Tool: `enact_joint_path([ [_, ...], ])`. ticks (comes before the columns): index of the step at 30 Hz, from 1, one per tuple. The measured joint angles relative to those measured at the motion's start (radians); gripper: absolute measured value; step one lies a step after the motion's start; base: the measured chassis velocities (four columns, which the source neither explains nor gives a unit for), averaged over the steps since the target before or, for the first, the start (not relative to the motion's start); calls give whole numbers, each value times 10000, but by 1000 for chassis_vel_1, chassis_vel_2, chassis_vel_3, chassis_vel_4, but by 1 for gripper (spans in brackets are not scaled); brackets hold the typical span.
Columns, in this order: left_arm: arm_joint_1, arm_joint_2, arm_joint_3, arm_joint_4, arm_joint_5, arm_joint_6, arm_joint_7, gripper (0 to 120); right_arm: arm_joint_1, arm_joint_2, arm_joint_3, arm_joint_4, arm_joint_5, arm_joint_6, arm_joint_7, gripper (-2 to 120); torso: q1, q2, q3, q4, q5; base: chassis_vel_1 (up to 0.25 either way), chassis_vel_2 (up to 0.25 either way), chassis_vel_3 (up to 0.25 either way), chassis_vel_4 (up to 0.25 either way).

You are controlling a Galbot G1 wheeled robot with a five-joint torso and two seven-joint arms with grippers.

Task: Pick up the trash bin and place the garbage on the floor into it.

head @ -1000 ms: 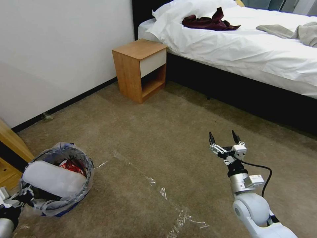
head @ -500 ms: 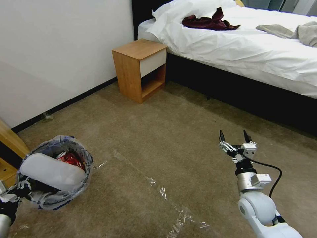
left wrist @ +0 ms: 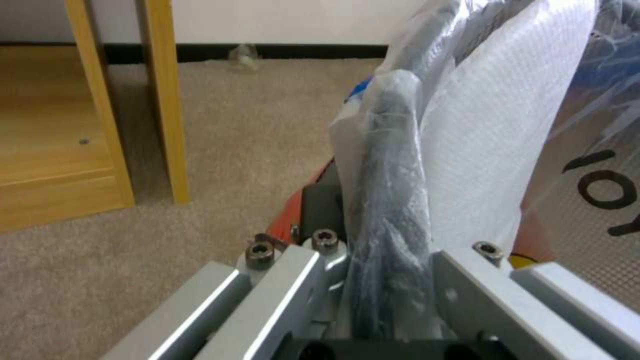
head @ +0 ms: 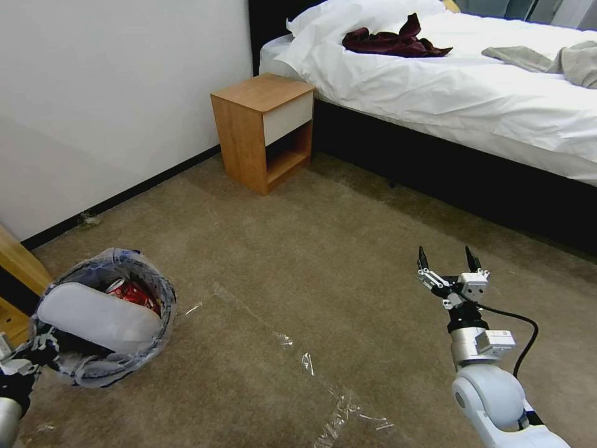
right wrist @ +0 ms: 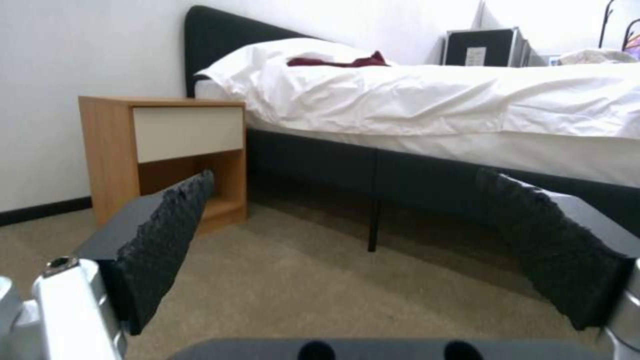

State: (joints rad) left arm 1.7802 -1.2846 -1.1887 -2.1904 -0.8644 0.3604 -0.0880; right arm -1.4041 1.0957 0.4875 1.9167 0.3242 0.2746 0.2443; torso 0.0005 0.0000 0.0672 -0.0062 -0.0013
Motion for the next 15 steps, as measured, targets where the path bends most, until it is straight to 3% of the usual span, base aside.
enact_joint_path([
  [15, 22, -25, 1, -8, 14, -16, -70, 1, -1, 73, -93, 7, -107, -78, 6, 100, 0, -2, 0, 0, 0, 0, 0, 0, 0],
])
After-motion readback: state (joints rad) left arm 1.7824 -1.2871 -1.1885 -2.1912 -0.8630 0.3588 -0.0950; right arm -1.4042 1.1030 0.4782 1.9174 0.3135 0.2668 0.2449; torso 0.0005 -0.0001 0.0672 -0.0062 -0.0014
